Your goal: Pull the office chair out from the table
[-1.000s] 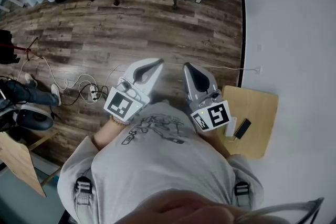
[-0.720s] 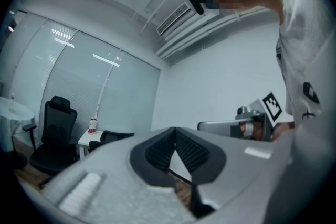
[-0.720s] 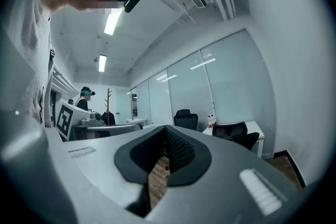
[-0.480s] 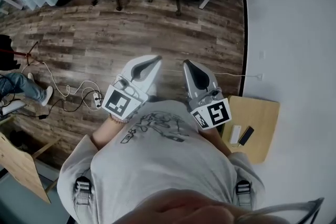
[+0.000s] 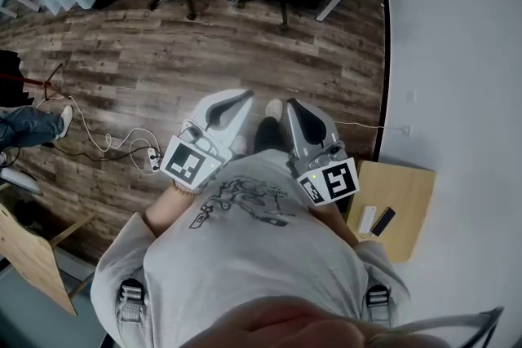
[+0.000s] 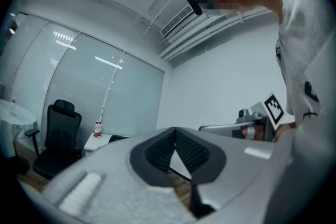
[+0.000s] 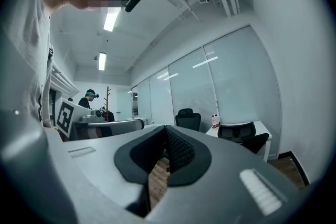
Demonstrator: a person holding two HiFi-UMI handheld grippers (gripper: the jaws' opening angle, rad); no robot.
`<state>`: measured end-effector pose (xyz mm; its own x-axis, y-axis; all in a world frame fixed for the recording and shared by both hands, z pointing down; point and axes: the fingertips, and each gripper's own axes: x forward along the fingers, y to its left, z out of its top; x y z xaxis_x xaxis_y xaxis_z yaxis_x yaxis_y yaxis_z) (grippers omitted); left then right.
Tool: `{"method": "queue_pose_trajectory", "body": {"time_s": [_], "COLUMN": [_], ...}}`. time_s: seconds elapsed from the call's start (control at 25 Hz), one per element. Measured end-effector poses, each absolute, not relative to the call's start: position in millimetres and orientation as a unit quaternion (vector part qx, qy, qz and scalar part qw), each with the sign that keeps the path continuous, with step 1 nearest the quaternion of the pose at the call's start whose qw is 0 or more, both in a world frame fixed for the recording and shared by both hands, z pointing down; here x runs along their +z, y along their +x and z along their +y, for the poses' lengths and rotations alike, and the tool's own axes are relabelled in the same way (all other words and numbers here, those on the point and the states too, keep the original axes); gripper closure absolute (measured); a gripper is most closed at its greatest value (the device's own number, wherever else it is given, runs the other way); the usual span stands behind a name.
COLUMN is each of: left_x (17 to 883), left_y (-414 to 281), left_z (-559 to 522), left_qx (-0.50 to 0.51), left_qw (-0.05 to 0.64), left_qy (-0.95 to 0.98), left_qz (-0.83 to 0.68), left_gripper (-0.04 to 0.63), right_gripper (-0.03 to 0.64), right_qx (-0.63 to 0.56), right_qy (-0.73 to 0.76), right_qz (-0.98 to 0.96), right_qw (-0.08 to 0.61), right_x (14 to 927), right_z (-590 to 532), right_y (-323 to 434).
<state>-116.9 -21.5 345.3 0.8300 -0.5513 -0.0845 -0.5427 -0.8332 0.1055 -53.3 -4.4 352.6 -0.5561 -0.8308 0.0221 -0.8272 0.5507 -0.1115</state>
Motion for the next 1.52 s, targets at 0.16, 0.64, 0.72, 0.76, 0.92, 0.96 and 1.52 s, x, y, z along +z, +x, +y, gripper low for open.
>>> {"method": "queue_pose_trajectory", "body": {"time_s": [0.16,0.64,0.72,0.76,0.92,0.96,1.52], "left_x": [349.1,360.3,363.1,363.5,362.8,362.7,374.6], "left_y": [-108.8,-52.0,-35.3,-26.3,4.5,11.0,82.2], "left_z": [-33.1,-119.6,-143.6,-154.9,-197.6,-209.2,-348.9], "left_qx": [-0.057,-0.053,-0.053,-0.054,-0.049,-0.048,0.005], "left_qw": [0.039,0.046,0.048,0.049,0.047,0.047,0.013], "left_qy": [0.956,0.96,0.961,0.961,0.963,0.963,0.955], "left_qz": [-0.285,-0.271,-0.268,-0.266,-0.261,-0.262,-0.297], "left_gripper": [0.592,0.592,0.592,0.592,0.592,0.592,0.592], "right_gripper": [0.611,0.611,0.611,0.611,0.611,0.611,0.609], "right_qx": [-0.051,-0.048,-0.048,-0.048,-0.052,-0.054,-0.045], "right_qy": [-0.47,-0.482,-0.484,-0.484,-0.487,-0.487,-0.458], "right_qz": [0.881,0.875,0.874,0.873,0.871,0.872,0.888], "right_qw": [0.017,0.018,0.015,0.014,0.01,0.01,-0.014], "right_x": [356.9,361.8,362.9,363.3,366.1,367.3,377.2], "right_z": [-17.4,-100.7,-123.7,-134.6,-176.4,-187.4,-327.0], "right_y": [-45.4,10.2,24.6,32.9,64.3,71.0,146.6]}}
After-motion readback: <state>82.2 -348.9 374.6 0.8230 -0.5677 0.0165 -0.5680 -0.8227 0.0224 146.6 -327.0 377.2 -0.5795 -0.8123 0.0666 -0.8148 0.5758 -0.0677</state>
